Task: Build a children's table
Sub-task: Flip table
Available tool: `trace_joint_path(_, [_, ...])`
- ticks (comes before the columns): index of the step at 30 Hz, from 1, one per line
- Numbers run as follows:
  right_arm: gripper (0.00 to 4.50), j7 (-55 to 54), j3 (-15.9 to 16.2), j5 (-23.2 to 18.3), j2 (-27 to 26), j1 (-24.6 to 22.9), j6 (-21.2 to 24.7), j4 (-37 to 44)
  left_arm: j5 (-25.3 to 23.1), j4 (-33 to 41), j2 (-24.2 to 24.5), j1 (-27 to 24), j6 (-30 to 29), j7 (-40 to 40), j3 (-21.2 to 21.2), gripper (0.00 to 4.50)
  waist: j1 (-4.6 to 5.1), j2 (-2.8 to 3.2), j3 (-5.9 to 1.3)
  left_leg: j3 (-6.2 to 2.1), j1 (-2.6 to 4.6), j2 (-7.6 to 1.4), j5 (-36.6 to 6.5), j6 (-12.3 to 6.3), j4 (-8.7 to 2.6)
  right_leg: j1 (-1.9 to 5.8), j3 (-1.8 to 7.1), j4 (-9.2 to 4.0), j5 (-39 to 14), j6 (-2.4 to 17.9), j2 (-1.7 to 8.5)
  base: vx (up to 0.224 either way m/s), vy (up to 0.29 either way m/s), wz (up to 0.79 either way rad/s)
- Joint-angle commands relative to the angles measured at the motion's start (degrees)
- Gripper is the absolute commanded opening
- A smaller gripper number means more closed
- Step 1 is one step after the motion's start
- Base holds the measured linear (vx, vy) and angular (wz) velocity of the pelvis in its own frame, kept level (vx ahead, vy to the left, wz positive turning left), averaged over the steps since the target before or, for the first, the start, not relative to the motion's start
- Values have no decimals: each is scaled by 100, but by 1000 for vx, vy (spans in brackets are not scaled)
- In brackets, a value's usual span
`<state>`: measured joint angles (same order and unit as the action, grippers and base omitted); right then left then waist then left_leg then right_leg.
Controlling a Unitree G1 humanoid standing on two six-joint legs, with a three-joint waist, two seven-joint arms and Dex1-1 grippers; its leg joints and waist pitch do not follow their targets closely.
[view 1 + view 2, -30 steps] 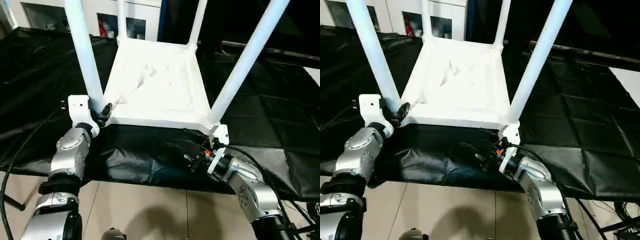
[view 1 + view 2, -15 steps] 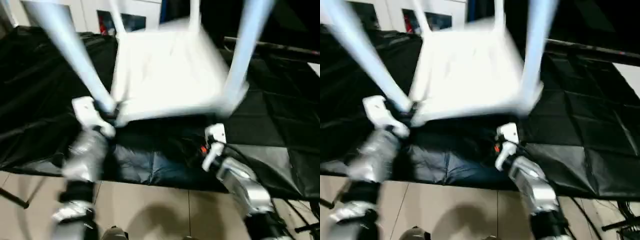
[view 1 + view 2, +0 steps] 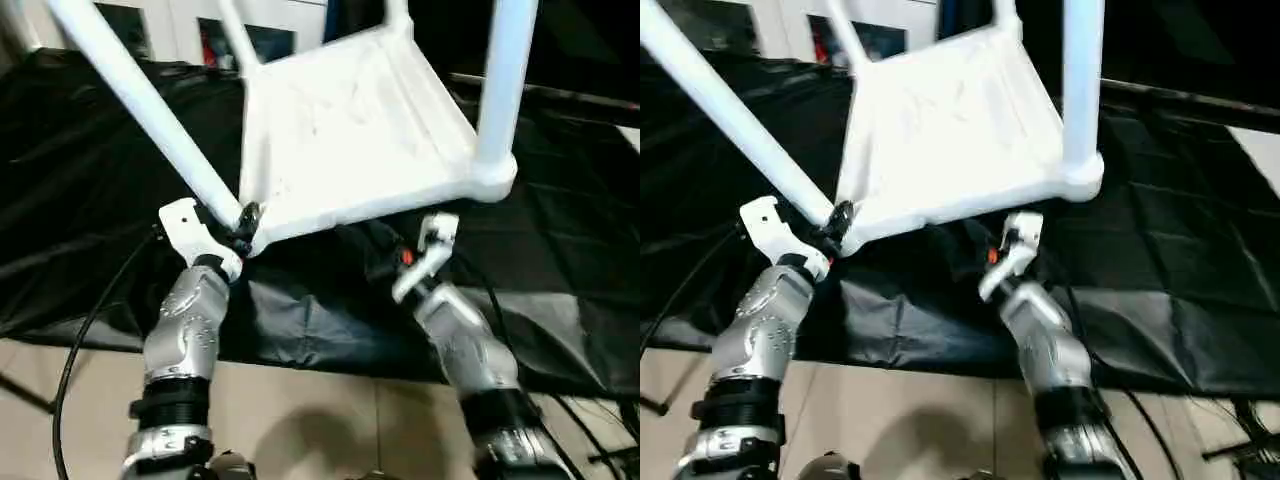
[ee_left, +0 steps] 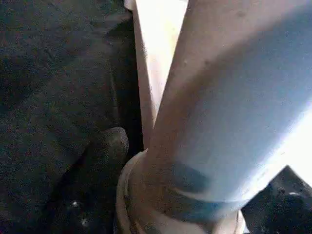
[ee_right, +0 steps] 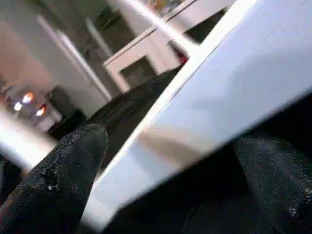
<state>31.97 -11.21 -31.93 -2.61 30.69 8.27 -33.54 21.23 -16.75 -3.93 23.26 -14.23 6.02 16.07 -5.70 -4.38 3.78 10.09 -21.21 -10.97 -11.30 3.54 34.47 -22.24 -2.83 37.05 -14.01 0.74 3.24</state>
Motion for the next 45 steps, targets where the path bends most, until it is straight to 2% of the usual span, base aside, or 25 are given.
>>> trace_joint_path(1, [450, -312, -197, -96, -6, 224, -95, -335, 311, 385, -176, 71, -15, 145, -157, 297, -8, 6, -450, -59, 89, -260, 434, -556, -308, 332, 290, -273, 1499, 1528, 503, 0, 0, 0])
trace_joint_path(5, [450, -491, -486, -340, -101, 639, -100, -850, 247, 540, -247, -16, -106, 118, -234, 297, -20, 0, -486, -45, 79, -245, 773, -767, -258, 331, 279, -216, 1974, 1570, 486, 0, 0, 0])
trace_joint_path(6, [450, -471, -666, -493, -134, 859, -81, -1073, 226, 620, -274, -85, -149, 99, -285, 297, -22, -2, -490, -46, 77, -247, 790, -793, -257, 331, 277, -210, 2007, 1583, 486, 0, 0, 0])
trace_joint_path(7, [450, -471, -666, -493, -134, 859, -81, -1073, 226, 620, -274, -85, -149, 99, -285, 297, -20, -4, -492, -47, 71, -252, 797, -812, -255, 331, 276, -203, 2020, 1602, 489, 0, 0, 0])
trace_joint_path(9, [450, -494, -932, -700, -149, 1157, -9, -1355, 188, 726, -296, -183, -190, 75, -358, 297, -35, -33, -526, -44, 59, -248, 1076, -903, -215, 327, 264, -155, 2340, 1649, 466, 0, 0, 0])
trace_joint_path(10, [450, -495, -949, -709, -147, 1181, -8, -1382, 184, 733, -298, -190, -192, 74, -364, 297, -42, -18, -507, -35, 50, -244, 1109, -961, -214, 302, 259, -162, 2355, 1652, 457, 0, 0, 0])
trace_joint_path(11, [450, -531, -1097, -818, -128, 1372, 21, -1579, 139, 799, -305, -252, -202, 84, -426, 297, -35, -57, -507, -28, 51, -247, 1062, -970, -212, 307, 255, -169, 2282, 1655, 460, 0, 0, 0])
trace_joint_path(12, [450, -560, -1212, -902, -111, 1516, 31, -1732, 104, 860, -315, -293, -218, 85, -467, 297, -31, -71, -502, -31, 37, -251, 960, -968, -222, 314, 254, -182, 2084, 1649, 476, 0, 0, 0])
trace_joint_path(13, [450, -560, -1212, -902, -111, 1516, 31, -1732, 104, 860, -315, -293, -218, 85, -467, 297, -29, -42, -494, -29, 43, -261, 841, -930, -229, 300, 253, -193, 1877, 1643, 487, 0, 0, 0])
trace_joint_path(15, [450, -602, -1450, -1069, -60, 1852, 28, -2122, 23, 992, -344, -406, -247, 81, -565, 297, -7, -40, -495, -32, 45, -266, 807, -899, -228, 294, 249, -192, 1776, 1633, 483, 0, 0, 0])
trace_joint_path(16, [433, -602, -1450, -1069, -60, 1852, 28, -2122, 23, 992, -344, -406, -247, 81, -565, 297, 5, -70, -497, -26, 37, -257, 809, -890, -223, 301, 249, -192, 1744, 1632, 486, 0, 0, 0])
trace_joint_path(21, [404, -558, -1451, -973, -6, 2103, 77, -2510, -6, 1131, -378, -519, -290, 38, -596, 297, 25, -70, -499, -24, 42, -255, 923, -940, -203, 289, 250, -183, 1827, 1642, 484, 0, 0, 0])
trace_joint_path(22, [390, -544, -1494, -977, -5, 2135, 87, -2566, 0, 1168, -379, -543, -303, 26, -604, 297, 14, -152, -501, -17, 32, -247, 974, -977, -198, 306, 250, -171, 1849, 1640, 489, 0, 0, 0])
trace_joint_path(23, [379, -530, -1492, -937, 3, 2148, 78, -2607, 6, 1205, -380, -567, -310, 12, -607, 297, 13, -129, -501, -18, 39, -254, 1000, -996, -190, 284, 249, -167, 1849, 1638, 487, 0, 0, 0])
trace_joint_path(26, [357, -511, -1431, -791, 31, 2127, 31, -2691, 16, 1278, -383, -613, -332, -13, -598, 297, 15, -129, -490, -19, 53, -262, 1047, -960, -186, 263, 245, -165, 1826, 1654, 474, 0, 0, 0])
trace_joint_path(28, [335, -519, -1493, -822, 47, 2147, 40, -2779, 21, 1309, -385, -625, -362, -15, -584, 297, 15, -111, -483, -22, 59, -266, 999, -930, -189, 260, 246, -166, 1778, 1670, 477, 0, 0, 0])
trace_joint_path(31, [324, -545, -1601, -902, 85, 2184, 43, -2868, 26, 1347, -387, -638, -420, -7, -573, 297, 14, -121, -477, -19, 56, -271, 881, -874, -196, 264, 250, -179, 1691, 1672, 483, 0, 0, 0])
trace_joint_path(32, [300, -549, -1637, -918, 96, 2198, 30, -2893, 29, 1360, -389, -649, -449, 9, -571, 297, 11, -99, -474, -23, 53, -272, 823, -829, -199, 265, 253, -181, 1664, 1666, 485, 0, 0, 0])
trace_joint_path(34, [290, -554, -1659, -930, 100, 2206, 24, -2905, 30, 1361, -387, -655, -464, 22, -574, 297, 10, -107, -476, -22, 52, -268, 768, -785, -200, 270, 254, -184, 1637, 1663, 485, 0, 0, 0])
trace_joint_path(35, [290, -549, -1673, -916, 108, 2207, 16, -2910, 36, 1360, -390, -658, -470, 29, -577, 297, 7, -86, -475, -24, 51, -266, 753, -771, -201, 270, 255, -183, 1635, 1666, 487, 0, 0, 0])
trace_joint_path(38, [248, -533, -1719, -873, 148, 2233, -12, -2947, 28, 1264, -386, -583, -466, 25, -564, 297, 9, -78, -475, -24, 53, -269, 689, -725, -199, 268, 257, -185, 1659, 1663, 480, 0, 0, 0])
trace_joint_path(40, [243, -520, -1725, -845, 167, 2247, -43, -2959, 90, 1183, -405, -524, -441, 73, -523, 297, 6, -71, -472, -23, 50, -268, 639, -701, -201, 269, 259, -188, 1625, 1666, 482, 0, 0, 0])
trace_joint_path(41, [234, -521, -1736, -820, 194, 2269, -72, -2970, 143, 1095, -409, -451, -445, 119, -473, 353, 7, -76, -472, -23, 43, -266, 596, -673, -200, 276, 261, -187, 1602, 1667, 486, 0, 0, 0])
trace_joint_path(43, [215, -531, -1751, -808, 236, 2296, -93, -2975, 173, 1036, -384, -384, -500, 139, -438, 367, -2, -33, -471, -31, 45, -265, 531, -619, -204, 273, 260, -187, 1557, 1661, 487, 0, 0, 0])
trace_joint_path(45, [212, -535, -1785, -803, 294, 2329, -132, -2979, 243, 991, -364, -313, -544, 183, -386, 370, -17, -44, -467, -16, 59, -263, 430, -543, -204, 262, 262, -193, 1504, 1682, 475, 0, 0, 0])
